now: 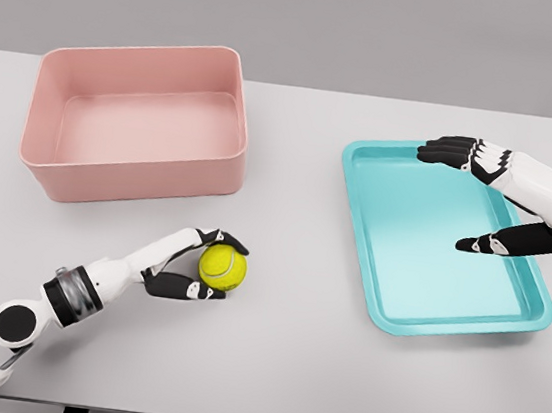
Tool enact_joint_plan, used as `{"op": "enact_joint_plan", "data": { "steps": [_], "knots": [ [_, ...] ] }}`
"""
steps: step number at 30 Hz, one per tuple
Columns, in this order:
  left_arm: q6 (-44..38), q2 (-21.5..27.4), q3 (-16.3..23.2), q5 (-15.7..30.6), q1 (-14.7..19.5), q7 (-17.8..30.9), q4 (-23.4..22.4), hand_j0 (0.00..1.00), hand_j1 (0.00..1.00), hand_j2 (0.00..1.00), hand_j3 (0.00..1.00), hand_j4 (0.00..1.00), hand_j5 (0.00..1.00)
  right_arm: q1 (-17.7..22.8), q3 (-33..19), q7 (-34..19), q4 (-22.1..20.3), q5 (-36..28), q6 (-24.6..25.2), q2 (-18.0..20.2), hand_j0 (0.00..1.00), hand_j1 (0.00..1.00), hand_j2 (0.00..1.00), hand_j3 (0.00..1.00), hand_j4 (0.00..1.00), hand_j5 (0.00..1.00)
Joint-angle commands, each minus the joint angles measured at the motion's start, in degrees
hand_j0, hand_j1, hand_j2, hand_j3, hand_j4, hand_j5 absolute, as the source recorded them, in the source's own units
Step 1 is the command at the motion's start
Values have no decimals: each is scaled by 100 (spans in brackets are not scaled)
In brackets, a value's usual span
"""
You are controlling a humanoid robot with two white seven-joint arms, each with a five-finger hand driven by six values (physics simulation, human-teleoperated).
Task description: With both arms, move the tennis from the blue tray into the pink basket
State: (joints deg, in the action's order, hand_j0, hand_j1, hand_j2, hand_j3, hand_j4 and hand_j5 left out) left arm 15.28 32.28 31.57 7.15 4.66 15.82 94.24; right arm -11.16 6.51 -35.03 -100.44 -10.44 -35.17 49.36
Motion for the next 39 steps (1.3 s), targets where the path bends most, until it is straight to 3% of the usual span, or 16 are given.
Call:
{"op": "enact_joint_plan", "data": {
  "steps": [1, 17, 33, 39],
  "knots": [
    [1, 7, -11, 32, 0, 0, 16, 55, 55, 55, 55, 55, 55, 0, 0, 3, -2, -46, 17, 3, 100, 100, 100, 100, 100, 100],
    [494, 15, -143, 58, 105, 17, 560, 53, 53, 53, 53, 53, 53, 26, 0, 3, -2, -46, 17, 3, 100, 100, 100, 100, 100, 100],
    [1179, -143, -222, 260, 624, 8, 657, 52, 52, 52, 52, 52, 52, 0, 9, 3, -2, -46, 17, 3, 100, 100, 100, 100, 100, 100],
    [1408, -143, -406, 278, 668, 17, 657, 51, 51, 51, 51, 51, 51, 0, 9, 3, -2, -46, 17, 3, 100, 100, 100, 100, 100, 100]
  ]
}}
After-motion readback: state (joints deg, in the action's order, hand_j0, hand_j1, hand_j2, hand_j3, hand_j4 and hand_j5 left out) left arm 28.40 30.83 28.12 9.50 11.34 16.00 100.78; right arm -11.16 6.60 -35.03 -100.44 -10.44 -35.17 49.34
